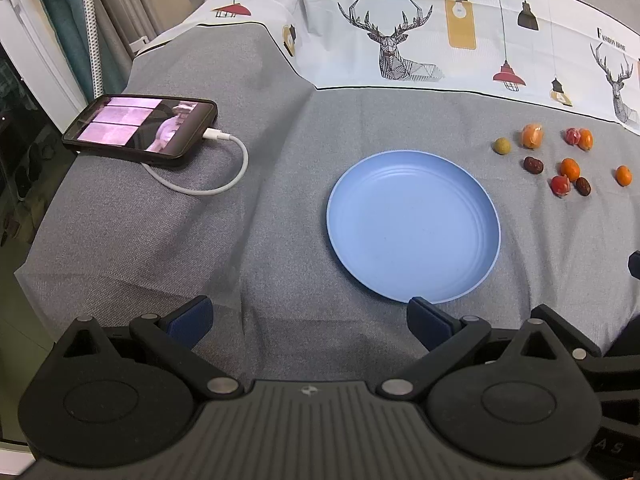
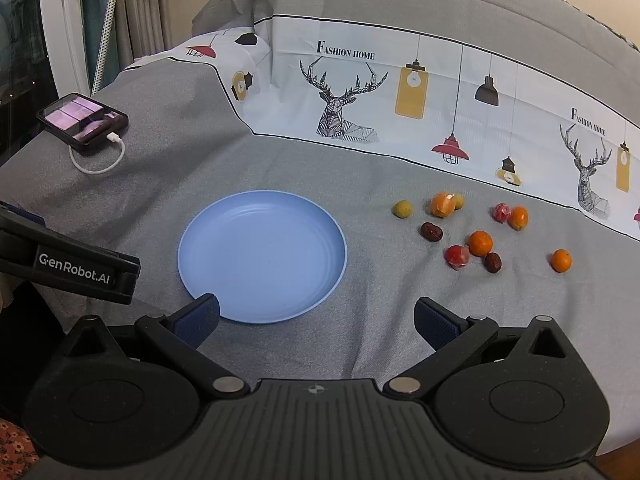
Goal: Organize fruits
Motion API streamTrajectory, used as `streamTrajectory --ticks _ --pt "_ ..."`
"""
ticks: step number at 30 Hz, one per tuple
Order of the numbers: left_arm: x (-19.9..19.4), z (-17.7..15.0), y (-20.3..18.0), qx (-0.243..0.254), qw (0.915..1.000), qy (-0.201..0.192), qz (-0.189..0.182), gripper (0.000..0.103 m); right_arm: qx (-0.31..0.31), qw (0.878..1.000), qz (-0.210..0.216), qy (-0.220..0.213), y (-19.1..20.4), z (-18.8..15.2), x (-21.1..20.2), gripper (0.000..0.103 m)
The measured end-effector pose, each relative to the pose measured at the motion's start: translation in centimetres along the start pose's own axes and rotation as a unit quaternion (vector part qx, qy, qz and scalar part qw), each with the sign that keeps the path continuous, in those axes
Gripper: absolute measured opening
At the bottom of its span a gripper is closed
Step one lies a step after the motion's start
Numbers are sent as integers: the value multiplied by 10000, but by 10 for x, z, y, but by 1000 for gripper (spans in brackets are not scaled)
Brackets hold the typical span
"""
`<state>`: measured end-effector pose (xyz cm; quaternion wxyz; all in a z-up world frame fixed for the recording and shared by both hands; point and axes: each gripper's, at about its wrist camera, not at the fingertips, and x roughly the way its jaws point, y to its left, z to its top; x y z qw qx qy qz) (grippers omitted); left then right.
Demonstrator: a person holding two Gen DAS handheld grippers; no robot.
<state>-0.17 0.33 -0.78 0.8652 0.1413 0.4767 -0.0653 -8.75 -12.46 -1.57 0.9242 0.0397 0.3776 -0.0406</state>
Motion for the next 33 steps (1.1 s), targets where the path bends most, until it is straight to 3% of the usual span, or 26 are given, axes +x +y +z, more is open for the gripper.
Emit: streamTrajectory --ticks 33 --pt "4 0 -4 95 9999 84 -40 103 207 9998 83 7 -10 -4 5 103"
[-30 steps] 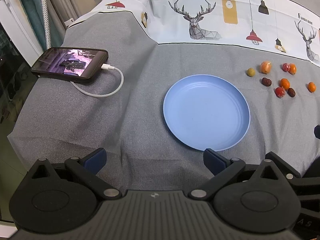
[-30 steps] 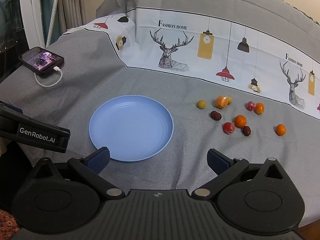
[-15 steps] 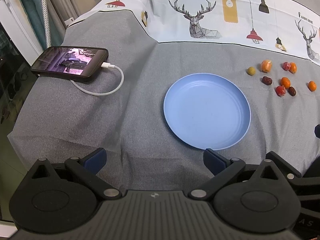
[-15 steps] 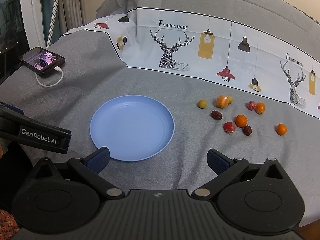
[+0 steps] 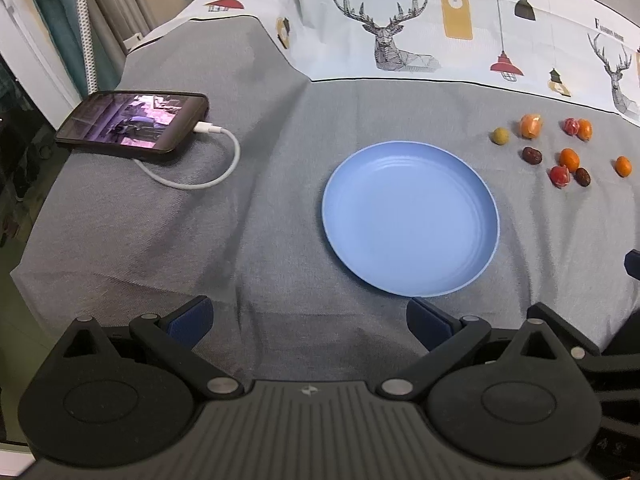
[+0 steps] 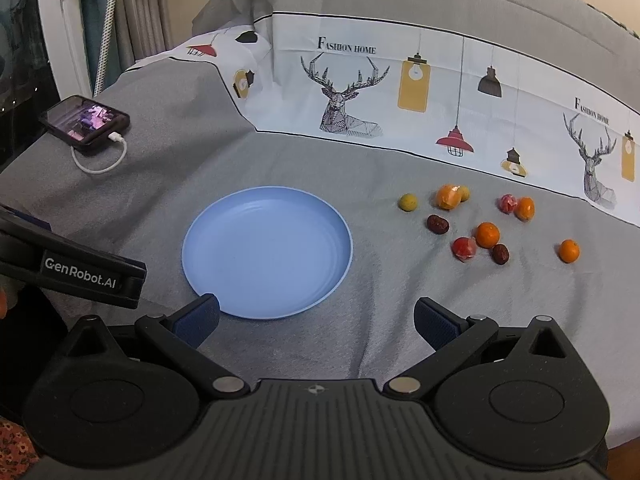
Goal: Organize fruits
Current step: 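Grasp a red date with the left tool while the right tool grasps an orange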
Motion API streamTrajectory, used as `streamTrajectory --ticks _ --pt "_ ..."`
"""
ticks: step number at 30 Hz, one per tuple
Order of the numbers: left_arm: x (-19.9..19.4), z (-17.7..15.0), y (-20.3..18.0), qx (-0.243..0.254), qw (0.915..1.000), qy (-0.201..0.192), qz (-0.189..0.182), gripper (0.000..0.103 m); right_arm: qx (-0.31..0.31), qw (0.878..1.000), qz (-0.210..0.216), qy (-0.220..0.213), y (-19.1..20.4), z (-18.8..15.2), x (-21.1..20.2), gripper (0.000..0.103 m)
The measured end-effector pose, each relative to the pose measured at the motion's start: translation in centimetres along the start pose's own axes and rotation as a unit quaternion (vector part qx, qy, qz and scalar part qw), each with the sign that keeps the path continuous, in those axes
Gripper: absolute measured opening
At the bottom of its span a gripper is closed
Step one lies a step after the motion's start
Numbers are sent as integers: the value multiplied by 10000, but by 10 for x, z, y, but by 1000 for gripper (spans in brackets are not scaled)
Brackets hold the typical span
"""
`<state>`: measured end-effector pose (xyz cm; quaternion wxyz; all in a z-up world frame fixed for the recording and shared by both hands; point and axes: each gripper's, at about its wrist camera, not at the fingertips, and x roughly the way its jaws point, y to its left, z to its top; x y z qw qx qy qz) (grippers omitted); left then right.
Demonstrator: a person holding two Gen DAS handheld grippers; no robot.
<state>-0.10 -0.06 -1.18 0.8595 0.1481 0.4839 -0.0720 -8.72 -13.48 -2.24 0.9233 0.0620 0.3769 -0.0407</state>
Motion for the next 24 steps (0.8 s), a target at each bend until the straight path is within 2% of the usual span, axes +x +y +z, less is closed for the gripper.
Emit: streamTrajectory --ticks 6,10,12,14,19,24 --pt "5 12 -19 87 9998 47 -151 103 779 9934 -749 -390 -47 -4 8 102" --pt "13 27 -51 476 9986 -63 -230 103 1624 9777 -1273 -395 -105 -15 29 102" --pt "19 39 -70 612 9967 -93 -519 103 1881 9695 -1524 -369 -130 -22 40 102" --pt "29 52 -91 705 9951 -42 -685 103 2048 9617 -1785 -357 -156 -26 53 102" --pt "56 86 -147 915 9895 84 -1112 103 2191 9508 -2166 -323 -207 -29 91 102" --pt "95 124 -200 751 9884 178 -1312 103 2469 9353 -2514 -322 -261 -20 140 102"
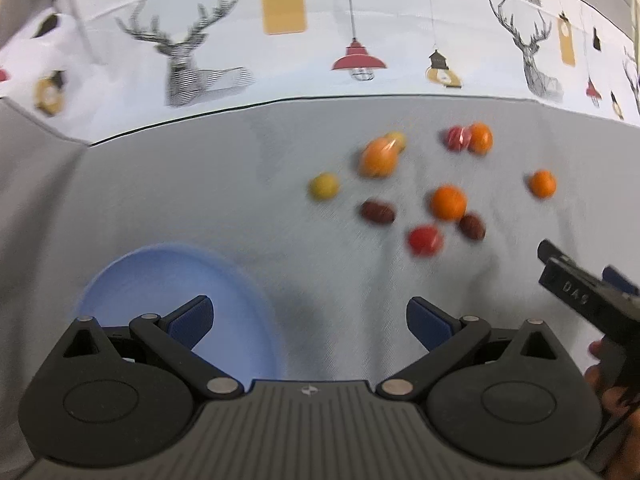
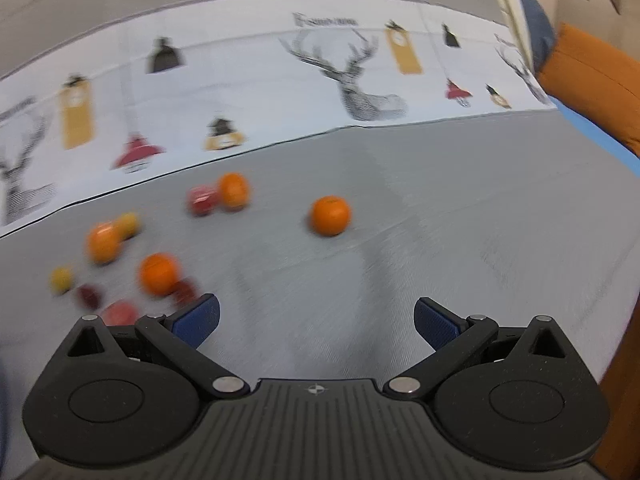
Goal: Organize fruits
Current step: 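Grasp a red date with the left tool while the right tool grasps an orange, then carry the red date and orange over the blue plate with both tools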
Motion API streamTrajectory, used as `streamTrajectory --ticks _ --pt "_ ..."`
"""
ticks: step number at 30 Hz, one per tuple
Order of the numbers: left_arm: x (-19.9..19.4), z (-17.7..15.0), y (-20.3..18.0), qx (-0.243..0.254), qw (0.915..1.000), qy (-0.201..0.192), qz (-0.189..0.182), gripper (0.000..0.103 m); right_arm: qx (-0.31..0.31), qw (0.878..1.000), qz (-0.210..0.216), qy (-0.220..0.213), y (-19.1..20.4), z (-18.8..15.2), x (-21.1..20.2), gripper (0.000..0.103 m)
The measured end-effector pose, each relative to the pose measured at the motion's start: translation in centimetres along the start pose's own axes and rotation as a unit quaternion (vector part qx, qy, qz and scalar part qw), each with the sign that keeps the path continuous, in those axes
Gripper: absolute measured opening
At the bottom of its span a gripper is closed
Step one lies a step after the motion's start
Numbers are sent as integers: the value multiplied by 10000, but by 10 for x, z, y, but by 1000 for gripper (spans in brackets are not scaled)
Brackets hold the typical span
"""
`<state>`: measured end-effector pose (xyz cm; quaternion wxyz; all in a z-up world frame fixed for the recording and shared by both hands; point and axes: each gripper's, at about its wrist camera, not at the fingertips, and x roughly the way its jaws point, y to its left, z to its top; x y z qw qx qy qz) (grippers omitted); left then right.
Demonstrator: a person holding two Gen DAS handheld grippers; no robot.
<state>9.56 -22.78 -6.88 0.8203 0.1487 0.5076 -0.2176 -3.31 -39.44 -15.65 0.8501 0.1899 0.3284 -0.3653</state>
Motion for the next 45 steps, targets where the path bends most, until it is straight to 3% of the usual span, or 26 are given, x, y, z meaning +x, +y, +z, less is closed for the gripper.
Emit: streamTrajectory --ticks 7,12,13,14,15,16,17,21,25,30,35,39,42,45 --pt "78 51 -14 -1008 9923 696 -176 100 -11 9999 -98 -132 -4 25 75 102" --pt "114 66 -25 -943 9920 842 40 98 -98 9999 -52 -133 -3 31 113 102" --pt "118 67 -27 -917 9920 863 72 89 -112 9996 13 -275 -5 30 115 102" --pt "122 69 -29 -892 9918 905 116 79 -112 9993 59 -354 -6 30 114 97" --pt "123 70 -31 -838 9924 881 175 75 -109 9990 85 -425 -7 31 112 79" --pt "121 70 -32 -803 9935 790 133 53 -151 9987 90 -486 -8 32 109 48" --pt "117 71 -33 -765 9946 695 35 35 -181 9986 82 -493 -8 32 106 37" --pt "104 70 -27 -826 9942 684 -120 34 70 9986 36 -521 -18 35 95 36" --pt "71 58 -16 -765 9955 523 -183 34 85 9952 6 -974 -20 43 52 36" --pt "8 29 14 -744 9966 357 -35 34 -216 9892 775 -1227 -1 39 -28 36" --pt "-53 -11 56 -913 9951 326 217 34 -684 9738 1902 -1039 26 15 -114 36" --pt "-90 -49 89 -989 9936 291 462 34 -1028 9556 2691 -617 52 -9 -169 37" --pt "-110 -79 112 -1090 9920 347 537 34 -1275 9408 3127 -301 70 -29 -200 37" --pt "-126 -108 134 -1224 9902 372 552 34 -1608 9309 3279 -80 89 -50 -223 37"
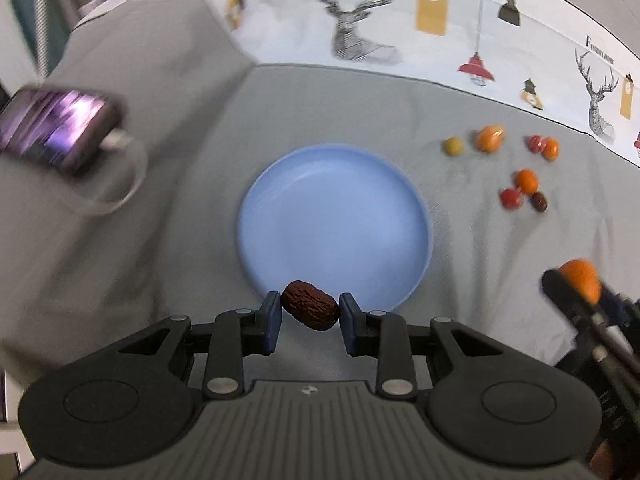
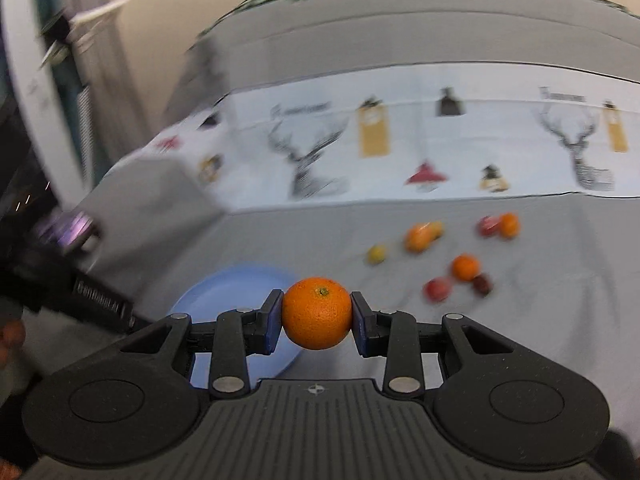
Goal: Organize fruits
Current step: 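Carry the red date and orange over the blue plate with both tools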
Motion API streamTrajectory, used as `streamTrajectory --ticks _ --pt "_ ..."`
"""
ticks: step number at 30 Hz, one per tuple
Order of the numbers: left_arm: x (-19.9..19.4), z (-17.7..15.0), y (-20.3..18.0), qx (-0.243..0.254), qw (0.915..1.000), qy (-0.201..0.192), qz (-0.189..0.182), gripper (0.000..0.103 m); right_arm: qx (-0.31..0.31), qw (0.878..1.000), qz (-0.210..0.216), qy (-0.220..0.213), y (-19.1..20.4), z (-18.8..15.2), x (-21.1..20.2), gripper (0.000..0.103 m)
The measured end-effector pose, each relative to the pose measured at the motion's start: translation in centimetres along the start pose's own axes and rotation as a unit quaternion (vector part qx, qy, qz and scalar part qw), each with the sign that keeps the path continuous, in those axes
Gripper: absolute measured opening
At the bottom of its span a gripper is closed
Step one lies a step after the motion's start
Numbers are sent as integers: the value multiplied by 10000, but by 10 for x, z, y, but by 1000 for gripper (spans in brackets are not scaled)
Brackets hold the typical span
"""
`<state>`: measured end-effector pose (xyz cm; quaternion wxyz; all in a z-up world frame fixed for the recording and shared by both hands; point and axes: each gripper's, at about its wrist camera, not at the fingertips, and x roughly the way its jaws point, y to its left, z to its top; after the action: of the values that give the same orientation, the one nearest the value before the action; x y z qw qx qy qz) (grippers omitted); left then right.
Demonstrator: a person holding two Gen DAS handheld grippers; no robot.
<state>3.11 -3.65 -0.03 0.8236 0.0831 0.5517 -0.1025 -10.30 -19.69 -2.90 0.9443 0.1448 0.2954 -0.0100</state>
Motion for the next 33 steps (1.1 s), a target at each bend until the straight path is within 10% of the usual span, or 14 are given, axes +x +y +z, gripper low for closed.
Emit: streamTrajectory --ticks 14,33 --pt "-24 -61 65 -534 9981 -278 -140 34 -1270 9913 208 273 92 -29 -23 37" --pt "-28 -62 68 -492 9978 -411 -143 34 -1407 9894 93 353 100 -29 -21 37"
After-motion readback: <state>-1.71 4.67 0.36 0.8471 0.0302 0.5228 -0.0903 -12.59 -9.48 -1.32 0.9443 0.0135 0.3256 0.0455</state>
